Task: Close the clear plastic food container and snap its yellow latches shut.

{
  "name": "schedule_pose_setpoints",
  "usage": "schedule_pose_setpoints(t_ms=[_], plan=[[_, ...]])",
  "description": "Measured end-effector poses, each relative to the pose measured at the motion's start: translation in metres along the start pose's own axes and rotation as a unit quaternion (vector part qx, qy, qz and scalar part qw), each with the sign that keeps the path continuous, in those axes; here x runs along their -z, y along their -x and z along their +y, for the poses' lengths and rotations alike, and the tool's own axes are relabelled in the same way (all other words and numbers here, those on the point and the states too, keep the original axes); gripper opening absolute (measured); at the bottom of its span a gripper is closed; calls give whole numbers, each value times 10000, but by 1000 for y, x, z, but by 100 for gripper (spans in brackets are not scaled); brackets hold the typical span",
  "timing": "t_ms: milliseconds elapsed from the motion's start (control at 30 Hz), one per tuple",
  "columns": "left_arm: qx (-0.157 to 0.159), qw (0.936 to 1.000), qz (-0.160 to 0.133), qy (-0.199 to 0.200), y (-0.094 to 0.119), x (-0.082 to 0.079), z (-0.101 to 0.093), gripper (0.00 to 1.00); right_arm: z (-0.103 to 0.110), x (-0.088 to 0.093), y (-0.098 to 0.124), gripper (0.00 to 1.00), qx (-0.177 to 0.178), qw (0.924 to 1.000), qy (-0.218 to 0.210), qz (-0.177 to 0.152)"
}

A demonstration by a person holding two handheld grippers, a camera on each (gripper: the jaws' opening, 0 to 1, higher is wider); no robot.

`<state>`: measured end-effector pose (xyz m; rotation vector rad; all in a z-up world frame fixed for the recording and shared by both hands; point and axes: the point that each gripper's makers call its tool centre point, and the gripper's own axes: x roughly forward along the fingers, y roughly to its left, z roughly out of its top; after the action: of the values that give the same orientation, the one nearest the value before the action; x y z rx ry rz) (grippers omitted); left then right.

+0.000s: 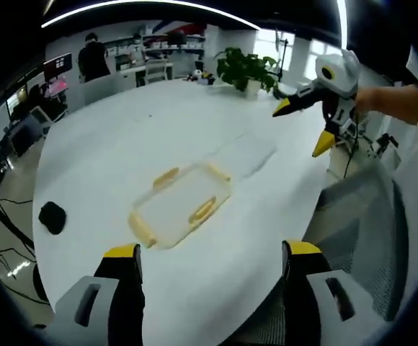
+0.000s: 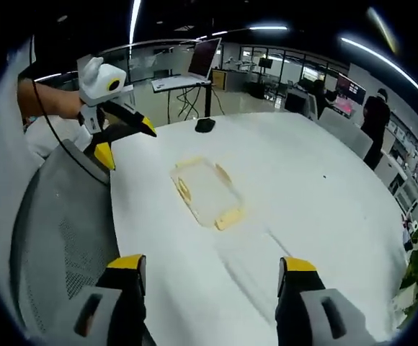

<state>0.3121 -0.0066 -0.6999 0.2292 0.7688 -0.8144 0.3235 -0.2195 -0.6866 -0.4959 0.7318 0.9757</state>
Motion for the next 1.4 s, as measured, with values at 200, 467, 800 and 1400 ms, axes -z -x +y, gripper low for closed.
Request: schedule_pose_setpoints(t_ms=[200,467,800,1400], plan=[[123,9988,253,-402,-4,8,0,77,-2,3,-1,73,-56,9998,178,122],[208,9959,478,-734,-7,14,6,77,-4,1,-7,72,-138,9990,362,224],[272,9946,611,-789,-8,18,18,76,-9,-5,-14,71,-251,9973,594,342],[545,9895,792,-1079,-25,14,31,72,1,-8,-39,62,-645,9914,930,653]])
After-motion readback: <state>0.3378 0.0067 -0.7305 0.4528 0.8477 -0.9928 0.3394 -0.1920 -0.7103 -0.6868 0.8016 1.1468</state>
